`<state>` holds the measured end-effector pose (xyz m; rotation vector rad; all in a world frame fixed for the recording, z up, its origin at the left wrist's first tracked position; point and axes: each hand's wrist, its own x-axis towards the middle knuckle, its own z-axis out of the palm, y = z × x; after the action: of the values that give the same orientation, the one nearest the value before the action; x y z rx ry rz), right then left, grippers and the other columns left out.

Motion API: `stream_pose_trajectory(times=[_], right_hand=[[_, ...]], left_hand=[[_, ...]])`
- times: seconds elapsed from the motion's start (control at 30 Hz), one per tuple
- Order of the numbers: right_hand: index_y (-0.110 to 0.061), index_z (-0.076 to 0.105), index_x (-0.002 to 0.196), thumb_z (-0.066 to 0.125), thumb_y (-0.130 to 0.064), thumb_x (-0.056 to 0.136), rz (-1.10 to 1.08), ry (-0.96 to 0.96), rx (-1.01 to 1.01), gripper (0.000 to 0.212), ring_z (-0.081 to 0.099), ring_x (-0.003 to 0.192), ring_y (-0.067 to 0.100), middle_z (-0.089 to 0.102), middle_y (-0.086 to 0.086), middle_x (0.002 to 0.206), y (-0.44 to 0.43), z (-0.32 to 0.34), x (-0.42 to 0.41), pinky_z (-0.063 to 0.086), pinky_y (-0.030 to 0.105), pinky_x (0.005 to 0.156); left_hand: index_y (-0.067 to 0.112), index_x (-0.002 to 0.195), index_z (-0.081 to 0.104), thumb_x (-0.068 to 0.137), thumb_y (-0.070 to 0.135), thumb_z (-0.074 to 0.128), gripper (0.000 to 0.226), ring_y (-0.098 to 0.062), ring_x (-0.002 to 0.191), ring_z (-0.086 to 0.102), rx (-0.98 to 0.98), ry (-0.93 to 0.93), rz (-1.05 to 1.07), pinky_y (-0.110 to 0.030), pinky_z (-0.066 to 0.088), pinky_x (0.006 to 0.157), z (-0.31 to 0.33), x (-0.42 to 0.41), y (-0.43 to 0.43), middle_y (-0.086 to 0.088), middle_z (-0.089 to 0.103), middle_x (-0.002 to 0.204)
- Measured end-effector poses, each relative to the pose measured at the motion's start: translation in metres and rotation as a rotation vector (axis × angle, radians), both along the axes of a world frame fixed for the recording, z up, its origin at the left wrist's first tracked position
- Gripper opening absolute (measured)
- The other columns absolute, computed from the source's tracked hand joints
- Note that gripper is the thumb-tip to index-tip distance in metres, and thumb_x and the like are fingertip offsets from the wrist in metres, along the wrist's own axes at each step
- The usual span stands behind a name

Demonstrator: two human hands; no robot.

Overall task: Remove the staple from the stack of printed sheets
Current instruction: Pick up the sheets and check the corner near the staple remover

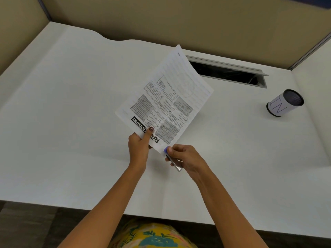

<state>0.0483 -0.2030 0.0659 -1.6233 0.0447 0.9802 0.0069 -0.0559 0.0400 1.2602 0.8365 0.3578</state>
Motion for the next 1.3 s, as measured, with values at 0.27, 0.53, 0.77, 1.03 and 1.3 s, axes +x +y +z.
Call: stream_pose_trajectory(times=[0.27, 0.53, 0.77, 1.03, 1.3], right_hand=[[-0.007, 0.071, 0.100, 0.068, -0.014, 0.088, -0.091, -0.016, -0.016, 0.014, 0.068, 0.061, 0.012, 0.072, 0.001, 0.073, 0.008, 0.000, -0.004, 0.055, 0.020, 0.061], [-0.008, 0.069, 0.106, 0.068, -0.023, 0.089, -0.031, -0.020, -0.020, 0.023, 0.069, 0.074, 0.012, 0.073, 0.005, 0.088, 0.005, 0.000, -0.003, 0.054, 0.027, 0.075], [-0.017, 0.073, 0.104, 0.077, -0.034, 0.080, -0.365, -0.216, -0.152, 0.029, 0.071, 0.081, 0.014, 0.075, 0.001, 0.092, -0.022, -0.006, 0.010, 0.055, 0.030, 0.076], [-0.007, 0.068, 0.100, 0.073, -0.030, 0.085, -0.480, -0.704, -0.659, 0.028, 0.063, 0.082, 0.021, 0.069, 0.004, 0.089, -0.065, -0.039, 0.042, 0.045, 0.027, 0.072], [0.001, 0.058, 0.103, 0.064, -0.029, 0.092, -0.484, -0.708, -0.912, 0.032, 0.057, 0.094, 0.034, 0.060, 0.017, 0.101, -0.076, -0.061, 0.051, 0.036, 0.032, 0.069]], left_hand=[[0.009, 0.129, 0.055, 0.088, 0.017, 0.064, 0.043, -0.027, 0.095, 0.070, -0.028, -0.024, 0.002, -0.048, 0.058, 0.079, 0.002, -0.001, -0.001, -0.012, 0.066, 0.119], [0.012, 0.129, 0.055, 0.088, 0.018, 0.064, 0.043, -0.023, 0.093, 0.070, -0.020, -0.032, 0.008, -0.045, 0.059, 0.077, 0.003, -0.002, 0.002, -0.009, 0.066, 0.118], [0.017, 0.118, 0.062, 0.088, 0.017, 0.065, 0.031, -0.014, 0.086, 0.072, -0.058, -0.060, 0.008, -0.035, 0.060, 0.068, 0.002, -0.001, 0.010, -0.003, 0.071, 0.106], [0.022, 0.112, 0.063, 0.088, 0.016, 0.064, 0.025, -0.013, 0.084, 0.072, -0.078, -0.065, -0.012, -0.033, 0.060, 0.066, 0.000, 0.000, 0.009, 0.002, 0.071, 0.102], [0.021, 0.114, 0.062, 0.088, 0.014, 0.064, 0.027, -0.019, 0.090, 0.071, -0.095, -0.060, -0.021, -0.041, 0.059, 0.074, 0.000, 0.002, 0.009, -0.004, 0.071, 0.107]])
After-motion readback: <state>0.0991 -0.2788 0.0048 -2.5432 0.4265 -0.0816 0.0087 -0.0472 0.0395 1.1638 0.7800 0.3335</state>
